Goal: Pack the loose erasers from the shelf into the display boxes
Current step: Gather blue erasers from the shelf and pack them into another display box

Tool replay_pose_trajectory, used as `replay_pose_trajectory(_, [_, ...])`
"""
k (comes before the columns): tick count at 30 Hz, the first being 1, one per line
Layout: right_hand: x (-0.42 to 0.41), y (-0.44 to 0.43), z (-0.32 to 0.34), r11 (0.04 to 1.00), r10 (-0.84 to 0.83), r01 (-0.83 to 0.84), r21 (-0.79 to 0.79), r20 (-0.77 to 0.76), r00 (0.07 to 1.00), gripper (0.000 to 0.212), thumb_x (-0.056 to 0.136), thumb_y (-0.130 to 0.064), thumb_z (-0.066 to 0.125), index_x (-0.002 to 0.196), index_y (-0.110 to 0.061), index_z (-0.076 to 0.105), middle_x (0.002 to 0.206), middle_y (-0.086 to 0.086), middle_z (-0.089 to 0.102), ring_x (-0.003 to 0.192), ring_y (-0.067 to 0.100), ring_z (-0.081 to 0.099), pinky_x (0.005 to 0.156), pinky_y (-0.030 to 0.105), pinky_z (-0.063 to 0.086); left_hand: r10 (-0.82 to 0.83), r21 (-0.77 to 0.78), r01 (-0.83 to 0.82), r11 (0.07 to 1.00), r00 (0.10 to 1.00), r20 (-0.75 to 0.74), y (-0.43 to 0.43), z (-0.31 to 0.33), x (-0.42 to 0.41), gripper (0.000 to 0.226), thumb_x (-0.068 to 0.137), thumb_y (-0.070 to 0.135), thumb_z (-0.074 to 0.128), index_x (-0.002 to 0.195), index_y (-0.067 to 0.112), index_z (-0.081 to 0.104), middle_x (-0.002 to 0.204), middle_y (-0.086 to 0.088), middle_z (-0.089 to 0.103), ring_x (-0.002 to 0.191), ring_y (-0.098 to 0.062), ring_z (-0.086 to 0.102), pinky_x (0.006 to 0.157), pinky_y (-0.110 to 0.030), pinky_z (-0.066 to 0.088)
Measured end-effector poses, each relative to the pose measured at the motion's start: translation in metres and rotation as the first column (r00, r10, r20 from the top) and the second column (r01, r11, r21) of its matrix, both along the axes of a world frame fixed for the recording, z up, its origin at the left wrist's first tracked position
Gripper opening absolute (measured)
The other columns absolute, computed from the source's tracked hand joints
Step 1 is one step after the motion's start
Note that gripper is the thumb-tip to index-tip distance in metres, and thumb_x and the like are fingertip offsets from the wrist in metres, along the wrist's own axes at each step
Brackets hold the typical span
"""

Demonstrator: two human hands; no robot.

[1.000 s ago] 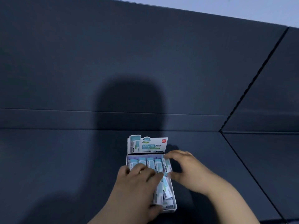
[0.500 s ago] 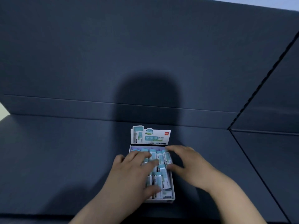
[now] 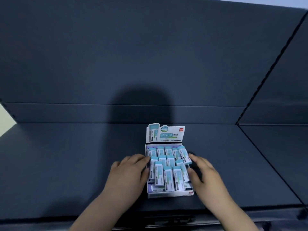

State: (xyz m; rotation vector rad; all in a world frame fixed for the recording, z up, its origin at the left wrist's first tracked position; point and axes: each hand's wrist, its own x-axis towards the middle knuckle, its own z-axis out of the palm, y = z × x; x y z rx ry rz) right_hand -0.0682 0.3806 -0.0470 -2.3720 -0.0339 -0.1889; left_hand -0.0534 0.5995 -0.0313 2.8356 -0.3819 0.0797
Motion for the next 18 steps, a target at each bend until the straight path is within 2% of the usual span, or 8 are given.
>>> replay_pose_trajectory(5, [-0.008,0.006,-0.005,0.998,-0.067,0.067,-0.005,-0.007,0.998,0.045,0.088,-0.006,0.053,0.131,-0.022,0.05,0.122,-0.016,0.049,0.119,0.009,0.044,0.102,0.018,0.03,-0.002,-0.06,0.002,0.998,1.0,0.003,-0.001,-0.005,-0.001,0.043,0.098,0.037,0.03,0.142,0.036,0.032,0.143,0.02,0.032,0.126,-0.004,0.035,0.099,-0.028,0.028])
replay_pose_trajectory(9, [-0.014,0.013,-0.012,0.992,-0.092,0.094,-0.087,0.019,0.996,0.044,0.085,0.0,0.052,0.126,-0.015,0.056,0.126,-0.003,0.055,0.12,0.016,0.046,0.102,0.016,0.027,-0.003,-0.053,0.003,0.999,1.0,-0.007,0.0,-0.003,-0.002,0.045,0.097,0.038,0.032,0.142,0.037,0.031,0.144,0.021,0.031,0.128,-0.004,0.033,0.098,-0.028,0.025])
replay_pose_trajectory(13, [-0.019,0.018,-0.014,0.989,-0.107,0.108,-0.098,0.015,0.994,0.051,0.082,0.005,0.045,0.129,-0.014,0.053,0.13,-0.001,0.052,0.123,0.014,0.043,0.105,0.016,0.025,-0.001,-0.033,0.0,0.999,1.0,-0.027,0.0,-0.001,-0.006,0.046,0.097,0.038,0.032,0.142,0.038,0.029,0.142,0.022,0.033,0.127,-0.004,0.035,0.097,-0.03,0.027])
replay_pose_trajectory(18, [-0.018,0.01,-0.006,0.989,-0.067,0.07,-0.129,0.024,0.997,0.047,0.084,0.001,0.049,0.127,-0.015,0.055,0.128,-0.001,0.054,0.122,0.017,0.046,0.104,0.018,0.027,-0.004,-0.029,0.003,1.0,0.999,-0.043,0.001,0.007,-0.009,0.044,0.097,0.038,0.033,0.14,0.038,0.031,0.14,0.024,0.032,0.125,-0.003,0.036,0.097,-0.029,0.027])
